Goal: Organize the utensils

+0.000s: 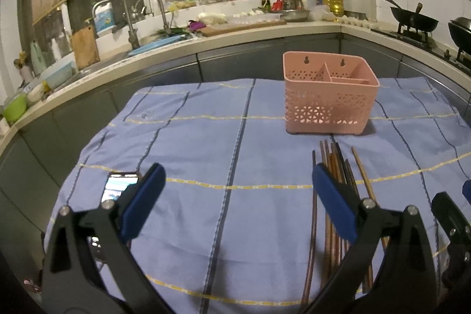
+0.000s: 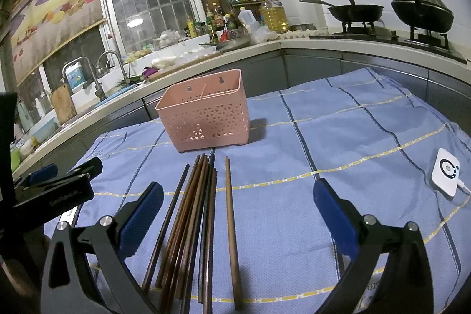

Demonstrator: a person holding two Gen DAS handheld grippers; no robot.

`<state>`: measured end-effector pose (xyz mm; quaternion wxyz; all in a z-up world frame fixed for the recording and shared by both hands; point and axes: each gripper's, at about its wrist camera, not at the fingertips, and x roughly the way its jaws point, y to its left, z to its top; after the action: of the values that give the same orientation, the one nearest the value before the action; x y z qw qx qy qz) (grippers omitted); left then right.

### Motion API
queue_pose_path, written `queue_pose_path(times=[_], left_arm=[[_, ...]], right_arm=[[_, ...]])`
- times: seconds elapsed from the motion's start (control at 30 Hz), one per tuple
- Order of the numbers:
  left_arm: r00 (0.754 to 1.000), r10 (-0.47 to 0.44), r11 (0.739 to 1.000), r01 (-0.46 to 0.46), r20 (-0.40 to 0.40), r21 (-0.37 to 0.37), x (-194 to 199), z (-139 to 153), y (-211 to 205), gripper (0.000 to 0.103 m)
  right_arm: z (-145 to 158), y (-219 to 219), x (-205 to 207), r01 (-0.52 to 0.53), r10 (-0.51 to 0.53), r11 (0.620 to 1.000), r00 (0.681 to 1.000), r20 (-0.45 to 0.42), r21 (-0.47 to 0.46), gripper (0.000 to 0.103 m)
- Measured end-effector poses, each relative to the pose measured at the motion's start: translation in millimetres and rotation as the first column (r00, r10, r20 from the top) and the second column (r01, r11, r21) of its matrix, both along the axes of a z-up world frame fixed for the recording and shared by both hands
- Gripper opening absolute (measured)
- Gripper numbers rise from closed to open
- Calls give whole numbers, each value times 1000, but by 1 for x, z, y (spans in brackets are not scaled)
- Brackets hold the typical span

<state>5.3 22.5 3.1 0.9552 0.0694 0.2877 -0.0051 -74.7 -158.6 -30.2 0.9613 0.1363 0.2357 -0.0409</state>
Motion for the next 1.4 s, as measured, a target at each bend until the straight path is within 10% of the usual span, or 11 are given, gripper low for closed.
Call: queue_pose_path(times=[1.4], left_arm=[[964,-75,997,78,253,-2,-39,20,-8,96]], right_arm=[[25,3,-22,41,-32,997,990,134,-59,98]])
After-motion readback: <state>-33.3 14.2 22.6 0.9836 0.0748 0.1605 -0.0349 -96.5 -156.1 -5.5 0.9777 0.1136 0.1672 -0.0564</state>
